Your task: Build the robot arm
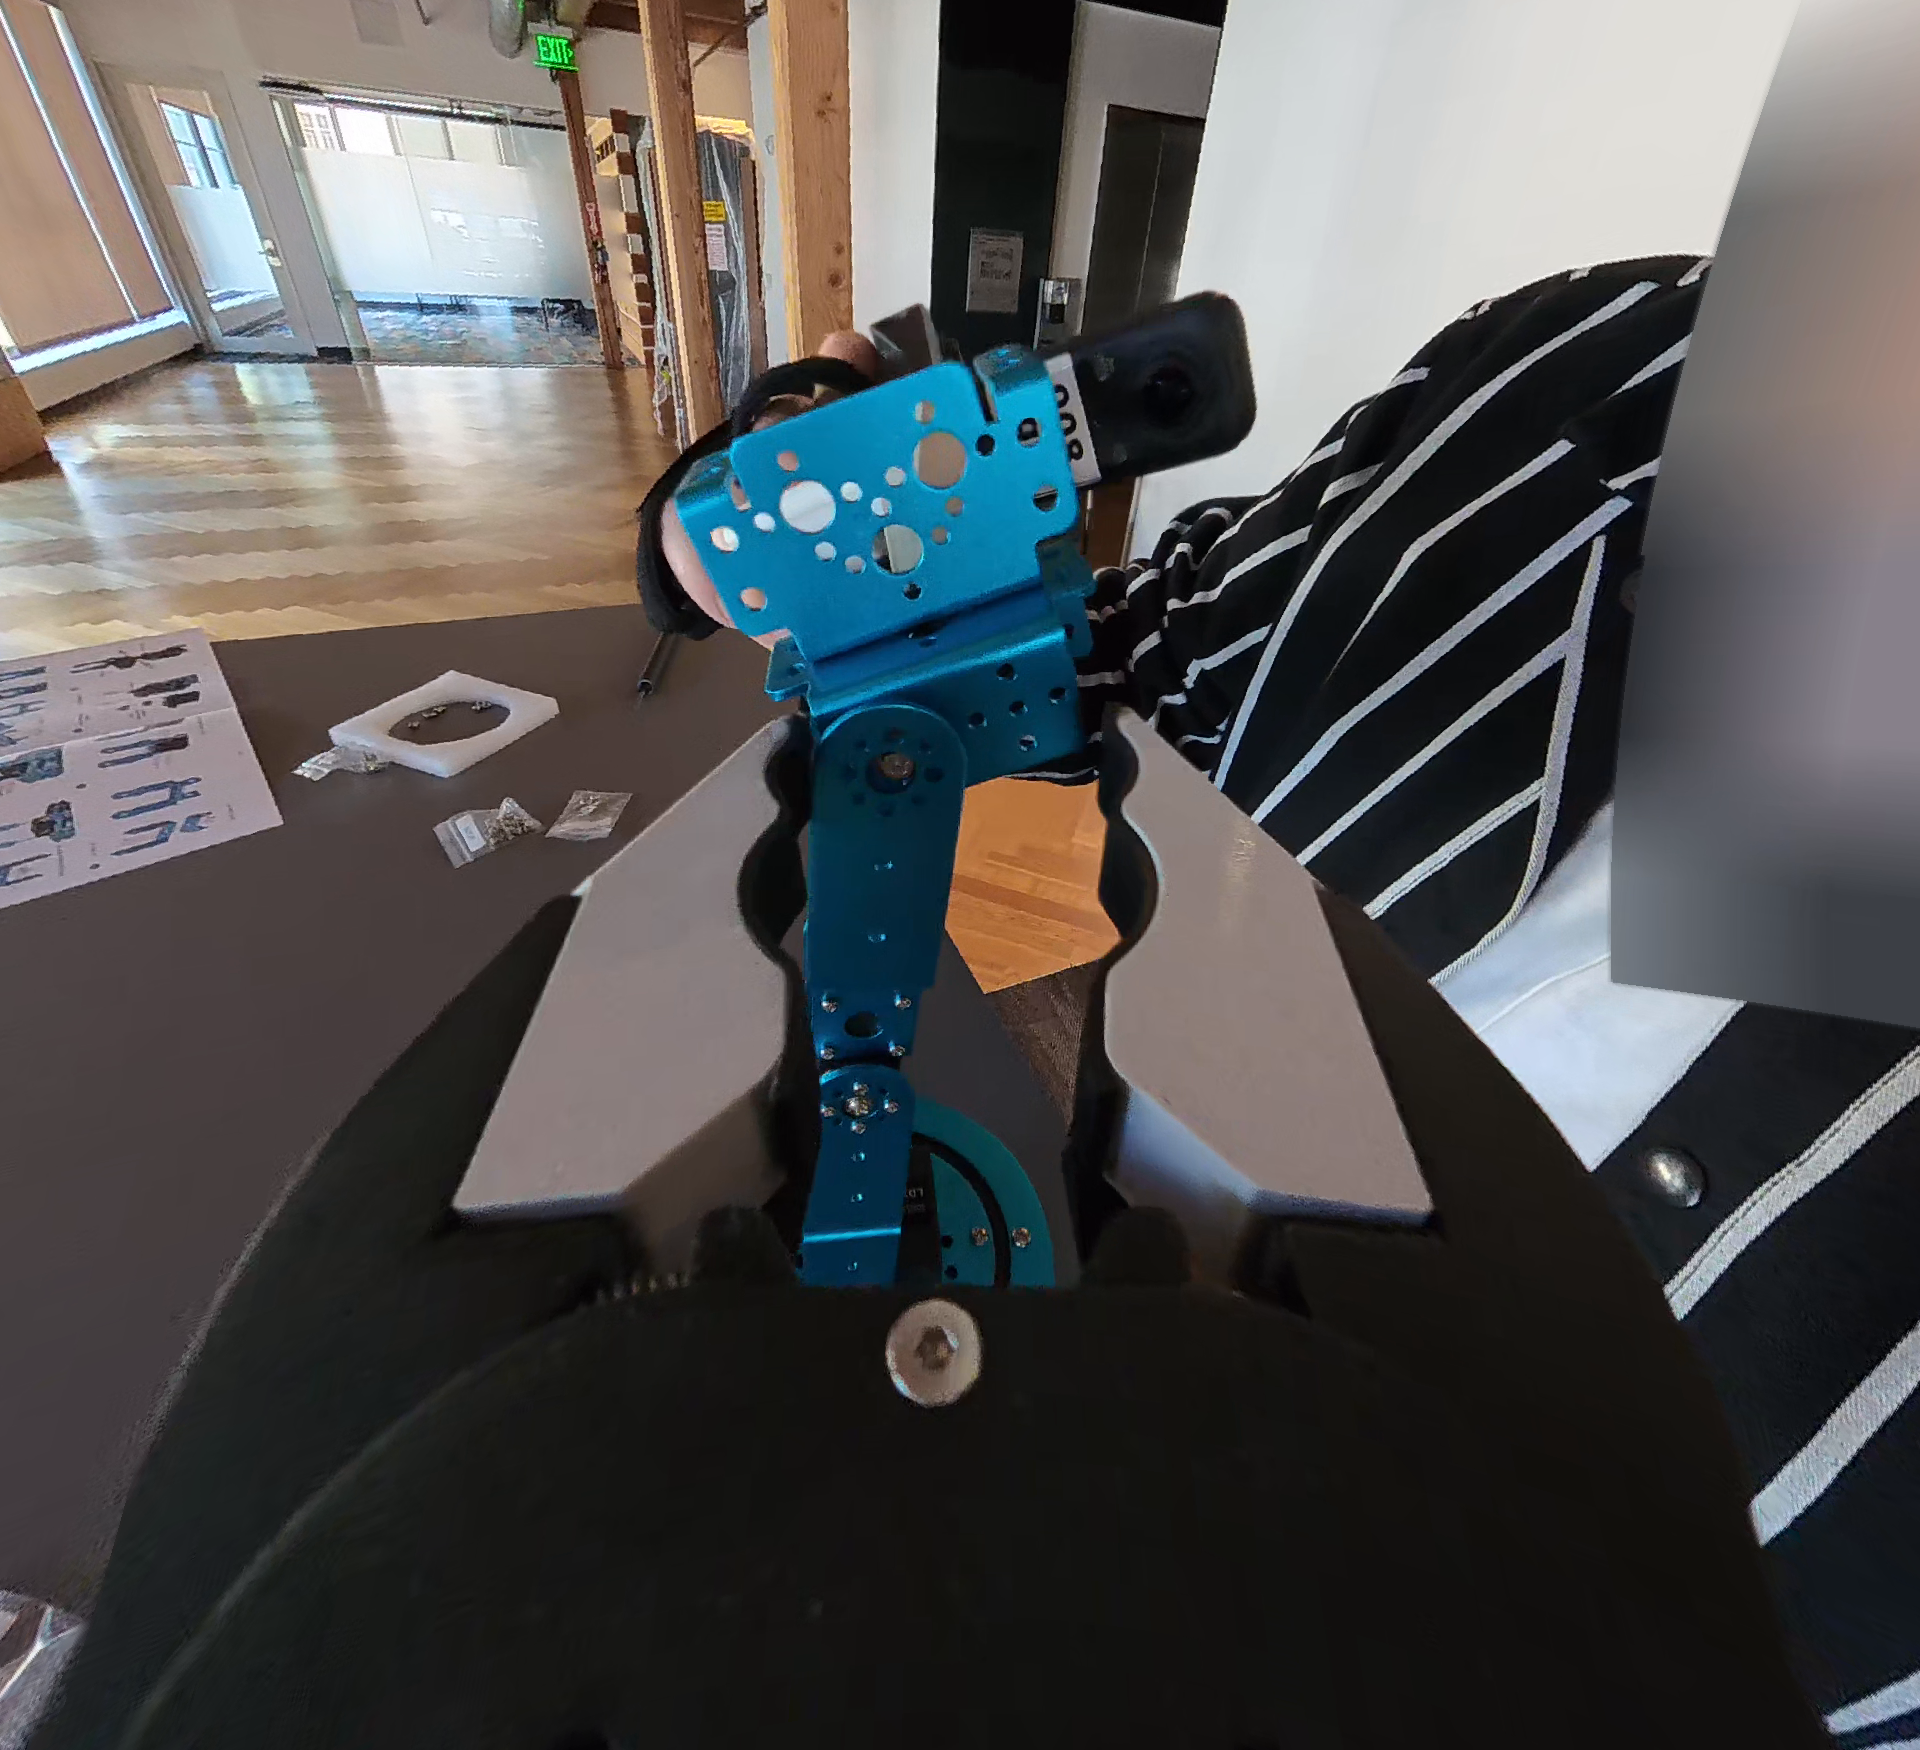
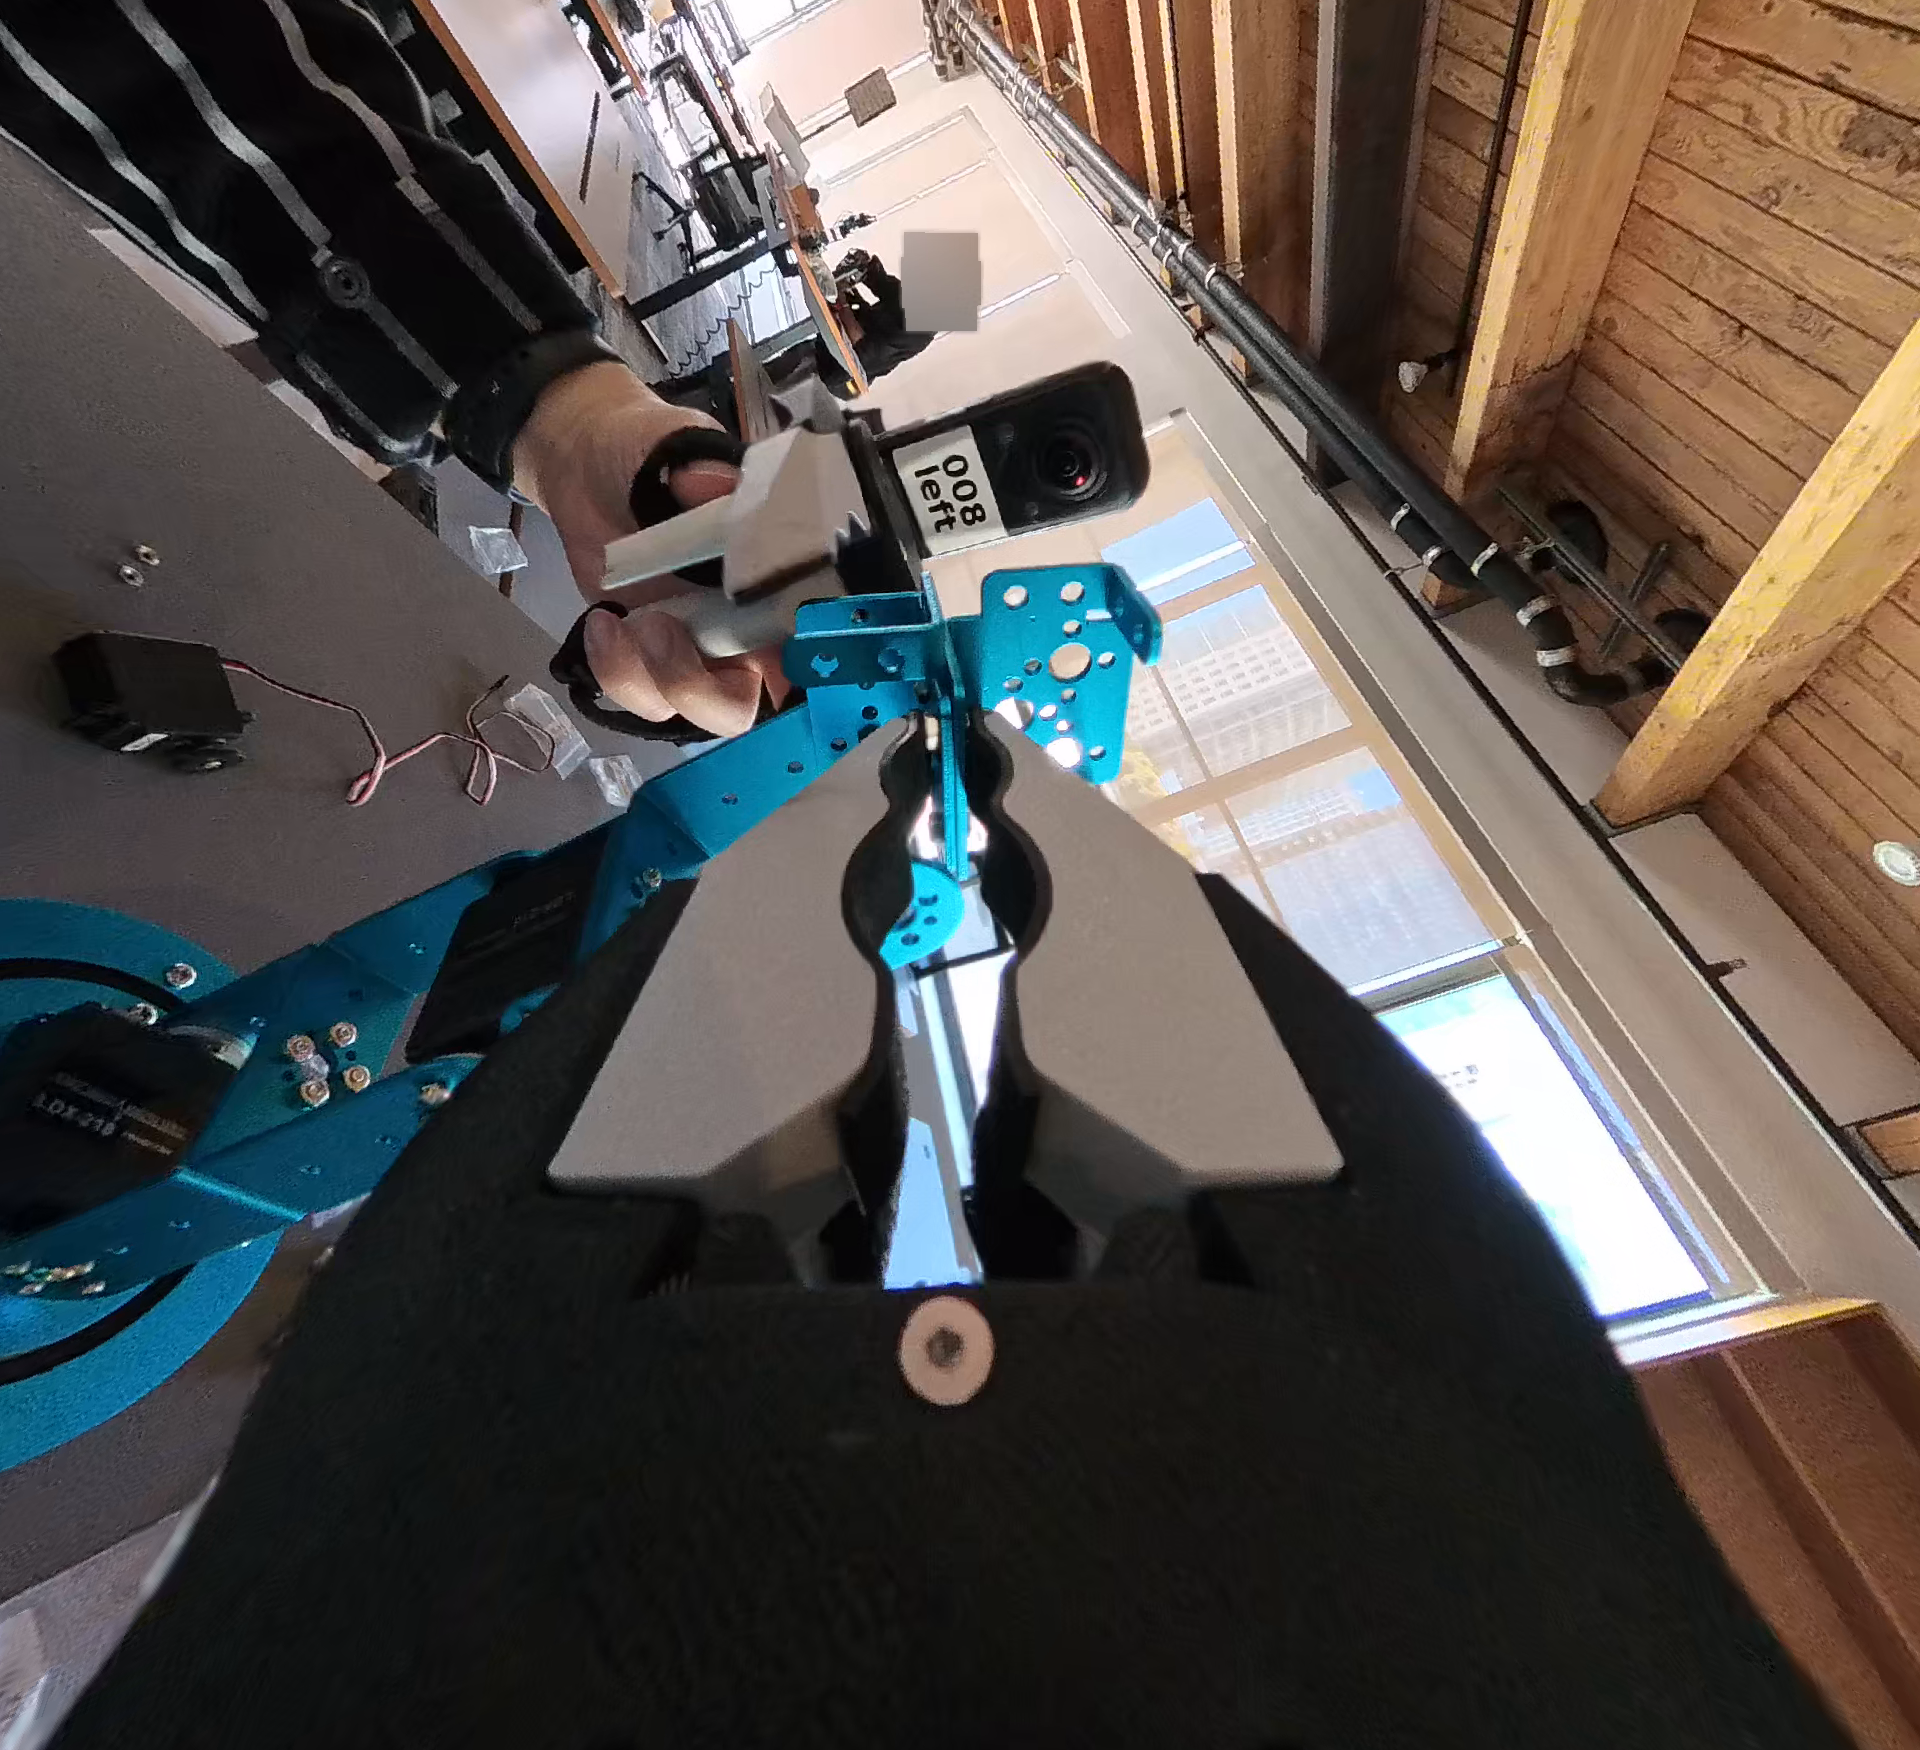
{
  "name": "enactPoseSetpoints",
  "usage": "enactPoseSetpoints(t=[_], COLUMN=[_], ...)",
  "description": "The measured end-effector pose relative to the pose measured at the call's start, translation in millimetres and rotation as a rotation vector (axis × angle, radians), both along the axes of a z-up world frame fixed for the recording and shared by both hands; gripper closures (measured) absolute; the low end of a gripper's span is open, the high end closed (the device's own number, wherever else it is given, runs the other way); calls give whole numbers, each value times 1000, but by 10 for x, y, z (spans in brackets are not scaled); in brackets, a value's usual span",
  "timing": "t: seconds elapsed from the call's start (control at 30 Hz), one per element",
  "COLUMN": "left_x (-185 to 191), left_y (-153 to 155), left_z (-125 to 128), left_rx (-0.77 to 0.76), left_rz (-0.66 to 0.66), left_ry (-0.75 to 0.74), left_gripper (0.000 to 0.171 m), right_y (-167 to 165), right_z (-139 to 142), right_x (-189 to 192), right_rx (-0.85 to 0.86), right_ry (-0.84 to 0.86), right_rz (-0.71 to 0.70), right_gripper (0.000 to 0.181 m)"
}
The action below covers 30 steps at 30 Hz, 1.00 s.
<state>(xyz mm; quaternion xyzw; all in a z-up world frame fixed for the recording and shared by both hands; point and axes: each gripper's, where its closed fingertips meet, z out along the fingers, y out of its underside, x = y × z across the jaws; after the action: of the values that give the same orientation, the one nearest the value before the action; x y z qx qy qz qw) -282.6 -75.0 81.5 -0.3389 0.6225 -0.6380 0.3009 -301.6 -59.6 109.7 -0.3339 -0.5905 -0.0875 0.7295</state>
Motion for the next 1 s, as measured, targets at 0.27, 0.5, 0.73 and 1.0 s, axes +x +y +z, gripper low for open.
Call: enactPoseSetpoints(t=[0.27,0.5,0.73,1.0], left_x=[19,13,18,33], left_y=[-8,68,99,73], left_z=[3,-5,-9,-5], left_rx=[-28,-7,18,21], left_rz=[4,56,100,106], left_ry=[-26,-40,-62,-89], left_gripper=[122,123,124,124], right_y=[15,98,144,119], right_z=[-25,-46,-61,-54], right_x=[-37,-24,-3,25], right_rx=[71,63,73,61], right_ry=[-48,-65,-95,-86], right_rz=[-25,-56,-105,-130], right_gripper=[176,175,176,173])
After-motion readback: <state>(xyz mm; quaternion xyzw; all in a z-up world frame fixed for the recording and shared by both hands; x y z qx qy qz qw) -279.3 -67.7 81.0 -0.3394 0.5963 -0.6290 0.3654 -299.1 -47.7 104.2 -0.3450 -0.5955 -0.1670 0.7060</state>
